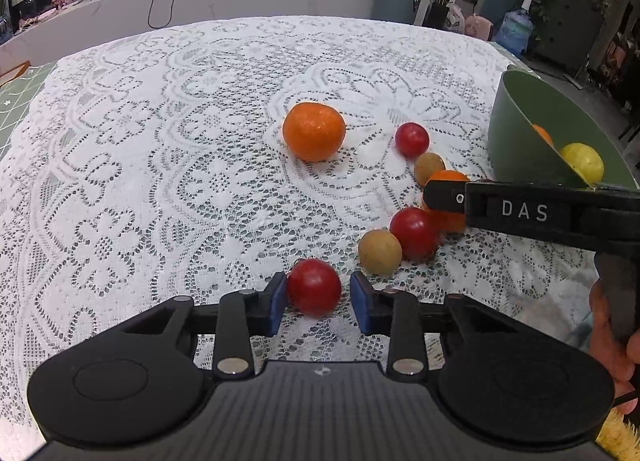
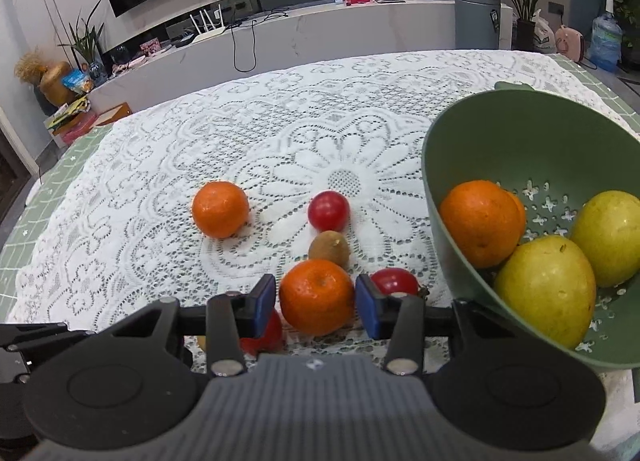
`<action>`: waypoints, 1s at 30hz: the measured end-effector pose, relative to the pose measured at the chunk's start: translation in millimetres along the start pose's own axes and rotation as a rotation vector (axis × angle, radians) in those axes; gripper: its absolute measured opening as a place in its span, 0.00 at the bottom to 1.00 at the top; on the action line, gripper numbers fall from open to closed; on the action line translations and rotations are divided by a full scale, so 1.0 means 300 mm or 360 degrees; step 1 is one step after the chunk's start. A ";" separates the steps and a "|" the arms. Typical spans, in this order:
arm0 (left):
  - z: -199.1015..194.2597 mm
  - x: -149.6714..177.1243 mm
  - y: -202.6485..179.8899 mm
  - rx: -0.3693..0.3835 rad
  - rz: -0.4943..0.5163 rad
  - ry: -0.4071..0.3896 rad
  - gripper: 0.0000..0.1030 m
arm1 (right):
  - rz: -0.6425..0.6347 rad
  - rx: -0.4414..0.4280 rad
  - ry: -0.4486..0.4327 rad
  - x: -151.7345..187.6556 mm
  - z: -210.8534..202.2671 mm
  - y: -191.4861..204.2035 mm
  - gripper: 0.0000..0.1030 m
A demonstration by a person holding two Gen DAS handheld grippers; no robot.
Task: Organize fruits
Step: 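Grasp an orange with the right gripper while the left grasps a red tomato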
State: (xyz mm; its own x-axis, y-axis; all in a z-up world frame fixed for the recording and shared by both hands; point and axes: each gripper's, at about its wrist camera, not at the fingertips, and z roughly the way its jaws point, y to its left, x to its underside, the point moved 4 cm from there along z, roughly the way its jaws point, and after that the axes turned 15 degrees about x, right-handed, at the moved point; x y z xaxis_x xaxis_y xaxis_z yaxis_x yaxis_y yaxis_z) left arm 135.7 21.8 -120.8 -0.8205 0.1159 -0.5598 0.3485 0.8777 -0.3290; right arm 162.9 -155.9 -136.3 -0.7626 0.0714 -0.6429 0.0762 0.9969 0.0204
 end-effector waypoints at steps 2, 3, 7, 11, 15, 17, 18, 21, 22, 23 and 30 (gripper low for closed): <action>0.002 -0.001 0.000 0.0002 0.0003 0.0001 0.33 | -0.0006 0.0006 0.0001 0.002 0.003 0.001 0.41; 0.002 -0.001 -0.001 0.0001 0.0005 0.0000 0.32 | -0.0005 0.0007 0.0003 0.003 0.004 0.000 0.41; 0.004 -0.001 -0.003 -0.0003 0.0017 -0.0002 0.31 | -0.0003 0.0011 0.0016 0.006 0.007 -0.006 0.39; 0.002 -0.002 0.000 -0.0008 0.0020 -0.0011 0.31 | 0.0005 0.0006 0.0018 0.008 0.002 -0.010 0.39; -0.012 -0.007 0.007 -0.0012 0.0001 -0.0043 0.31 | 0.0010 0.0011 0.0009 0.012 -0.009 -0.017 0.38; -0.022 -0.008 0.009 -0.0010 -0.0014 -0.0062 0.31 | 0.0011 0.0015 -0.0003 0.014 -0.019 -0.020 0.38; -0.027 -0.008 0.009 -0.0011 -0.0020 -0.0072 0.31 | 0.0009 0.0015 -0.0011 0.013 -0.025 -0.020 0.38; -0.041 -0.007 0.011 -0.0005 -0.0049 -0.0104 0.31 | 0.0001 0.0013 -0.0046 0.015 -0.047 -0.021 0.38; -0.049 -0.007 0.012 0.0004 -0.0064 -0.0118 0.31 | -0.0001 0.0011 -0.0056 0.015 -0.054 -0.022 0.38; -0.055 -0.007 0.012 0.0015 -0.0076 -0.0131 0.31 | -0.0001 0.0005 -0.0066 0.015 -0.063 -0.025 0.38; -0.097 -0.016 -0.010 0.0032 -0.0111 -0.0201 0.31 | 0.0024 -0.0073 -0.0113 0.024 -0.132 -0.053 0.38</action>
State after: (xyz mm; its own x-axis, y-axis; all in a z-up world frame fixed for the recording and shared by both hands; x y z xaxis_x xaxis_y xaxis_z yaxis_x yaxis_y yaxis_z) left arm 125.5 32.1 -95.0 -0.7796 -0.0055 -0.6262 0.3029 0.8720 -0.3847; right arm 130.8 -170.0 -111.0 -0.7139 0.0857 -0.6950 0.0567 0.9963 0.0647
